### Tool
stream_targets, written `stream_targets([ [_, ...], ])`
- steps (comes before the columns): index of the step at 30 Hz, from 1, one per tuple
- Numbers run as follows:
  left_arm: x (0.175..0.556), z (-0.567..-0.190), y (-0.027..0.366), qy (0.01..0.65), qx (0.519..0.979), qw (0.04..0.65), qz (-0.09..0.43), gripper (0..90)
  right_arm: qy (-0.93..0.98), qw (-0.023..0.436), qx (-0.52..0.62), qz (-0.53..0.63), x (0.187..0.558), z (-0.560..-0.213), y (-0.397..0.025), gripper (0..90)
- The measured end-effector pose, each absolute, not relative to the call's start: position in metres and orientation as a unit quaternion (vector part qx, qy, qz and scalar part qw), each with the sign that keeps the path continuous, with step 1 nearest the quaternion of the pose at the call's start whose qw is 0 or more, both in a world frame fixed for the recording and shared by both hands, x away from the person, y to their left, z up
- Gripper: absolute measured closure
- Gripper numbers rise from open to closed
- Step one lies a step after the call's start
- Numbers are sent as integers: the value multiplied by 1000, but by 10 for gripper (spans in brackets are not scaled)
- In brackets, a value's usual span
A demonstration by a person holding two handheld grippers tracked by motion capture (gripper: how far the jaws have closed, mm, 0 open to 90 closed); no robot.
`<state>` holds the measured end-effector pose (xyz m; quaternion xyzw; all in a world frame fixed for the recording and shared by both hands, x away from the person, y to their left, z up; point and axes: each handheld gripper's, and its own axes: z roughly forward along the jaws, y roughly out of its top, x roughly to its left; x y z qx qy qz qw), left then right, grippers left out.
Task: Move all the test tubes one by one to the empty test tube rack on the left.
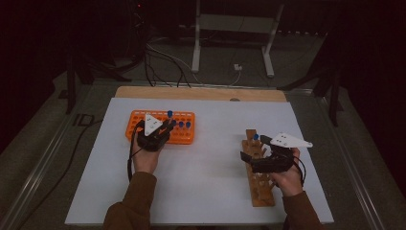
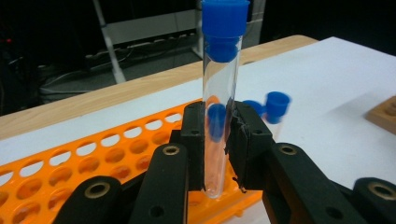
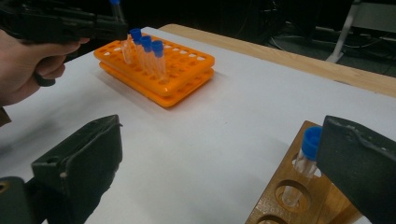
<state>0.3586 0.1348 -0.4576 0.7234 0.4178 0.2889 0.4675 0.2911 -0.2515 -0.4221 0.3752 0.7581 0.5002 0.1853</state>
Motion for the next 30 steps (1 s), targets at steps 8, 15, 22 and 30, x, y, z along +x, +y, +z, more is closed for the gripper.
stream_targets([
  [8, 368, -467, 138, 440, 714, 460, 293, 769, 759, 184, 374, 500, 291, -422, -251, 13],
  [15, 375, -476, 137, 451, 717, 450, 284, 770, 759, 182, 375, 500, 291, -423, -252, 13],
  [22, 378, -489, 138, 463, 729, 431, 261, 769, 759, 181, 375, 501, 291, -423, -252, 13],
  [30, 378, -493, 138, 453, 746, 417, 253, 777, 760, 180, 374, 499, 291, -424, -252, 13],
])
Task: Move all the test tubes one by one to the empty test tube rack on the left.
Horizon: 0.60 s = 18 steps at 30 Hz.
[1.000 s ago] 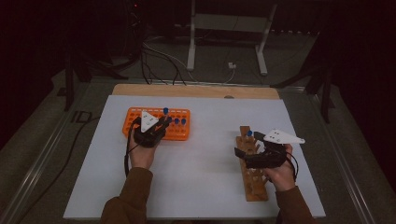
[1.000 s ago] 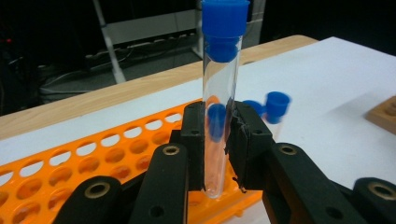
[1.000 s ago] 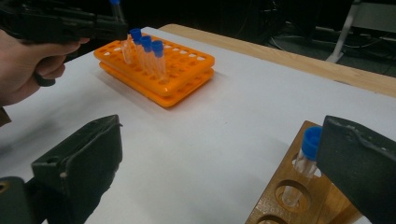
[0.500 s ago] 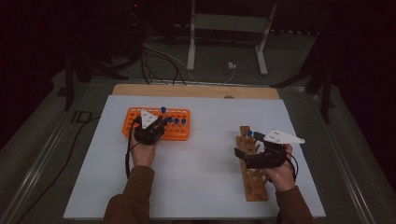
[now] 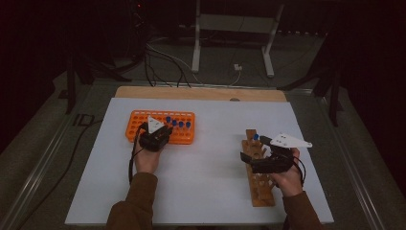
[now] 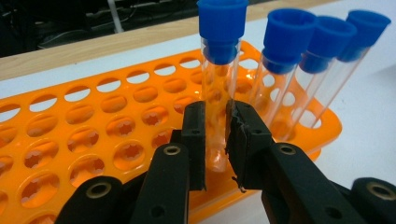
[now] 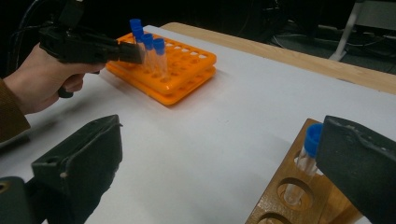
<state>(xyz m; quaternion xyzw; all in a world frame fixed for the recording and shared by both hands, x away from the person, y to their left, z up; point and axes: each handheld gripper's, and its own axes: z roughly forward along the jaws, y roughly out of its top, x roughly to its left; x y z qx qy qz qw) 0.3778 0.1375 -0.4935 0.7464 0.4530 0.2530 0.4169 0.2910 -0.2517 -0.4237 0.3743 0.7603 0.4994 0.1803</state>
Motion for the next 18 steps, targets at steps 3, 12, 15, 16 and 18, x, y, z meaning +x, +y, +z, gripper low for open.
stream_targets([
  [3, 378, -493, 139, 453, 749, 415, 249, 778, 761, 179, 374, 500, 291, -424, -251, 13],
  [12, 378, -494, 137, 450, 762, 396, 245, 780, 762, 178, 374, 498, 291, -425, -251, 14],
  [15, 378, -494, 136, 450, 762, 394, 246, 780, 762, 178, 374, 498, 291, -425, -251, 13],
  [16, 378, -494, 136, 449, 763, 393, 247, 780, 762, 178, 374, 498, 291, -425, -251, 14],
  [18, 377, -494, 135, 449, 765, 390, 248, 780, 762, 178, 374, 497, 291, -425, -251, 13],
])
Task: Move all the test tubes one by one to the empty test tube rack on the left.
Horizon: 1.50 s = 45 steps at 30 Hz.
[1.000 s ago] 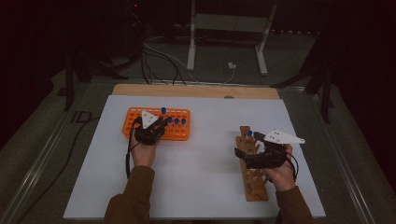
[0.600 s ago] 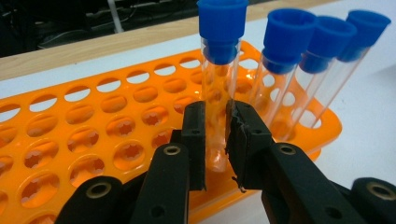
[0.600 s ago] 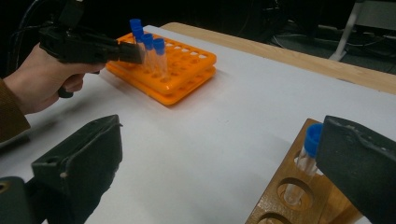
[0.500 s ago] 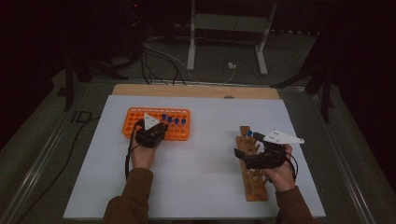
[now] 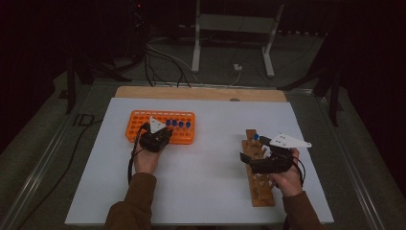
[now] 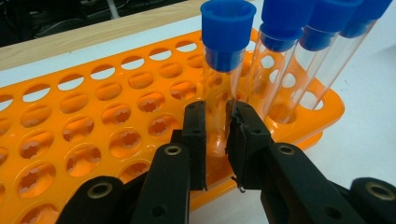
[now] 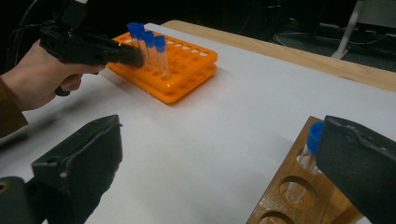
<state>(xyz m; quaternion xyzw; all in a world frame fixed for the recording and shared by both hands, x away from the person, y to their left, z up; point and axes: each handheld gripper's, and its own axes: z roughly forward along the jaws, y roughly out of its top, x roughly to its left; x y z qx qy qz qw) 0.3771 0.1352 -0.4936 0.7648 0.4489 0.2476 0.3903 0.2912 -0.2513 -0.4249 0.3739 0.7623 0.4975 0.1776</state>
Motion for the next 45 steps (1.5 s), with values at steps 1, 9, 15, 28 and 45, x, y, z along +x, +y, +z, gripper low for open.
stream_targets([
  [1, 377, -493, 135, 449, 765, 390, 248, 780, 762, 178, 374, 497, 291, -425, -251, 13],
  [9, 377, -492, 136, 454, 764, 387, 246, 767, 762, 178, 374, 497, 291, -424, -251, 14],
  [15, 376, -491, 138, 455, 762, 389, 245, 717, 763, 178, 374, 497, 291, -424, -252, 14],
  [28, 366, -482, 144, 461, 745, 419, 239, 459, 761, 179, 372, 500, 291, -423, -253, 13],
  [45, 334, -469, 146, 446, 722, 484, 212, 12, 760, 180, 377, 498, 294, -426, -257, 14],
])
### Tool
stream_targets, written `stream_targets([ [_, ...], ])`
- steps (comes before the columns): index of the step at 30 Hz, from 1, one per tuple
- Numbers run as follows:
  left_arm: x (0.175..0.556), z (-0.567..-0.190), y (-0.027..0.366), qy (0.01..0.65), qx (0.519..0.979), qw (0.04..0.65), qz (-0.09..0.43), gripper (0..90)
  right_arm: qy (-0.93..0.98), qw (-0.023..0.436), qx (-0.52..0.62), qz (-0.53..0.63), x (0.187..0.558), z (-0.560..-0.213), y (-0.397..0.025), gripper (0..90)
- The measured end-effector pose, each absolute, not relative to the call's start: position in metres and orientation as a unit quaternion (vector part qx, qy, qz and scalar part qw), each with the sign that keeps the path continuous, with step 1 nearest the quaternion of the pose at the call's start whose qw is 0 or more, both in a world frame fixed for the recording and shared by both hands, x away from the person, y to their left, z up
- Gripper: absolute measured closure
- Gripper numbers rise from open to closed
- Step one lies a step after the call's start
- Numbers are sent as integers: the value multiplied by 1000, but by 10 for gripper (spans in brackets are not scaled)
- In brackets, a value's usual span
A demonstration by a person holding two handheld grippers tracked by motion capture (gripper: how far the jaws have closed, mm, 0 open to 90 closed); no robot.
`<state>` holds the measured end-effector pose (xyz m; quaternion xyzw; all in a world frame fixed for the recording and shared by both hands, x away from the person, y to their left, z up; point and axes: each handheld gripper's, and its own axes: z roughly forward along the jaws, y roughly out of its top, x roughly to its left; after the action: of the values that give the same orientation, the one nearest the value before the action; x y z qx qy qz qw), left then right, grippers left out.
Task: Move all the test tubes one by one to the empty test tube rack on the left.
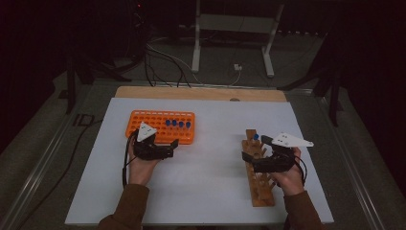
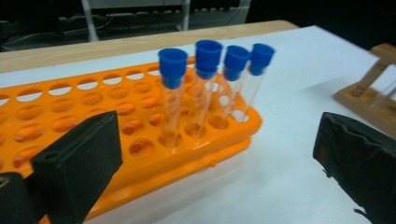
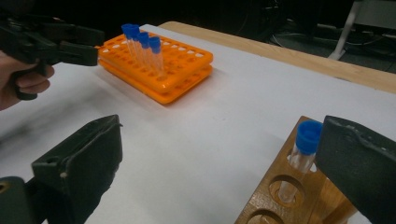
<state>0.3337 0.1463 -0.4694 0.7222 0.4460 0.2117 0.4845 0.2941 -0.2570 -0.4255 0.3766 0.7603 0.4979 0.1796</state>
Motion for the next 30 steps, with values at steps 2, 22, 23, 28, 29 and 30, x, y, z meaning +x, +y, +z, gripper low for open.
stream_targets([
  [2, 331, -468, 146, 443, 720, 490, 210, 7, 760, 179, 378, 497, 295, -427, -258, 14],
  [22, 319, -462, 141, 433, 719, 507, 194, 6, 738, 201, 420, 489, 320, -430, -282, 92],
  [23, 318, -462, 141, 433, 720, 507, 194, 6, 741, 200, 417, 486, 322, -433, -282, 124],
  [28, 317, -460, 138, 431, 720, 510, 192, 6, 751, 201, 420, 468, 330, -441, -279, 285],
  [29, 317, -460, 138, 430, 720, 509, 192, 6, 755, 200, 416, 466, 331, -442, -279, 352],
  [30, 317, -459, 138, 430, 720, 509, 191, 6, 758, 201, 413, 464, 332, -443, -278, 422],
])
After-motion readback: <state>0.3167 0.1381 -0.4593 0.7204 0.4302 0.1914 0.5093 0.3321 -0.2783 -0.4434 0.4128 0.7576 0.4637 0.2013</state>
